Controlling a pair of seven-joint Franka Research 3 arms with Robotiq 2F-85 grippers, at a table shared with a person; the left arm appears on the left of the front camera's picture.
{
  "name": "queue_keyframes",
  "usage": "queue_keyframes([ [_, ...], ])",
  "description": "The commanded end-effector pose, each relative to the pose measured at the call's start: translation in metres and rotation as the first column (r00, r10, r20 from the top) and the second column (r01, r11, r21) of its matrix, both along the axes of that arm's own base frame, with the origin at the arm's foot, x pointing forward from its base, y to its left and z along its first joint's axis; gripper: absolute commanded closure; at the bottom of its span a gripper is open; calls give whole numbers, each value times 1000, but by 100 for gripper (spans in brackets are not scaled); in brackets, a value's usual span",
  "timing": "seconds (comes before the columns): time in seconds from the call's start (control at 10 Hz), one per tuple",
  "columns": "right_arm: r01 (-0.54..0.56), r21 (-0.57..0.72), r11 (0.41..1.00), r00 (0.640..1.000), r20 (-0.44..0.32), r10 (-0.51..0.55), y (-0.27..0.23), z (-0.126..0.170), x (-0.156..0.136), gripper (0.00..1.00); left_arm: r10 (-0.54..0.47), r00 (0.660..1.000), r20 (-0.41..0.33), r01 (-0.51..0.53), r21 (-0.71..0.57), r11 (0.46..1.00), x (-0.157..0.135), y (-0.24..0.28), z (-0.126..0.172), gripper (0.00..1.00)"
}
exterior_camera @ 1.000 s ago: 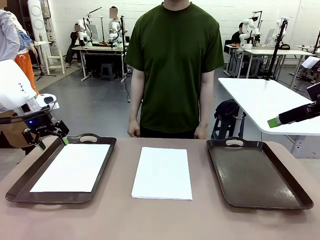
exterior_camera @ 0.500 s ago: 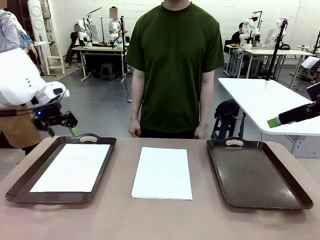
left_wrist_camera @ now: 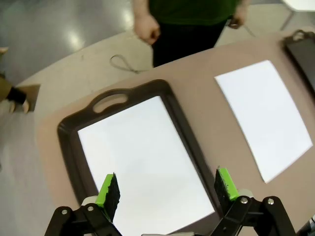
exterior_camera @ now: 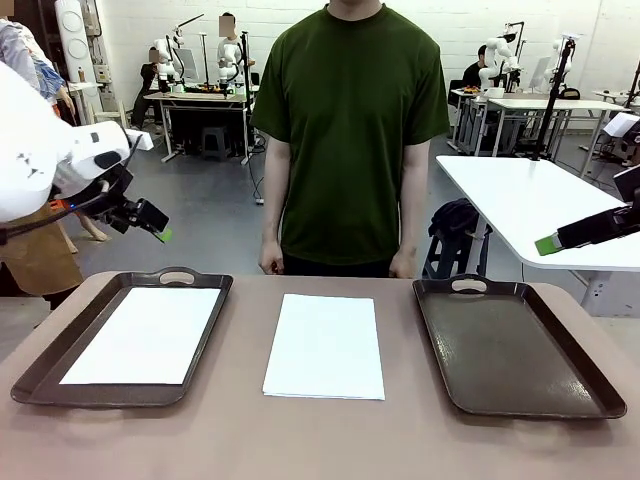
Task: Sort the A4 documents.
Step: Receive the A4 Paper.
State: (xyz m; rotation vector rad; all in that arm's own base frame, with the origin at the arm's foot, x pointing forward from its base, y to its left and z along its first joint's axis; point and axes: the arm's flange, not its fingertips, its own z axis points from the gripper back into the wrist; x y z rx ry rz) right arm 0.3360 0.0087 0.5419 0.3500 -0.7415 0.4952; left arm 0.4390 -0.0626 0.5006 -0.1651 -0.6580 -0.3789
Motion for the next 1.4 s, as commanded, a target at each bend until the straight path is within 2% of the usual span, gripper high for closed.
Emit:
queue_keyframes([
  [0.0, -9, 20, 1000, 1000, 7, 9, -1, -1, 2, 0, -98, 995, 12, 99, -133, 986, -37, 19, -15, 0],
  [0.1, -9, 20, 1000, 1000, 7, 9, -1, -1, 2, 0, -201, 980, 13, 200, -159, 967, -55, 23, -17, 0],
  [0.3, -9, 20, 1000, 1000, 7, 9, -1, -1, 2, 0, -297, 953, 63, 304, -149, 941, -81, 34, -8, 0],
  [0.4, -9, 20, 1000, 1000, 7, 9, -1, -1, 2, 0, -294, 949, 114, 307, -129, 943, -86, 37, -1, 0],
  [0.5, -9, 20, 1000, 1000, 7, 9, -1, -1, 2, 0, -284, 949, 134, 299, -113, 947, -86, 39, 0, 0],
  [0.9, -9, 20, 1000, 1000, 7, 9, -1, -1, 2, 0, -300, 946, 125, 312, -96, 945, -87, 43, 0, 0],
  [1.0, -9, 20, 1000, 1000, 7, 9, -1, -1, 2, 0, -282, 954, 106, 293, -112, 949, -88, 42, -1, 0],
  [1.1, -9, 20, 1000, 1000, 7, 9, -1, -1, 2, 0, -282, 952, 121, 296, -121, 948, -67, 41, 23, 0],
  [1.3, -9, 20, 1000, 1000, 7, 9, -1, -1, 2, 0, -282, 952, 121, 296, -121, 948, -67, 41, 23, 0],
])
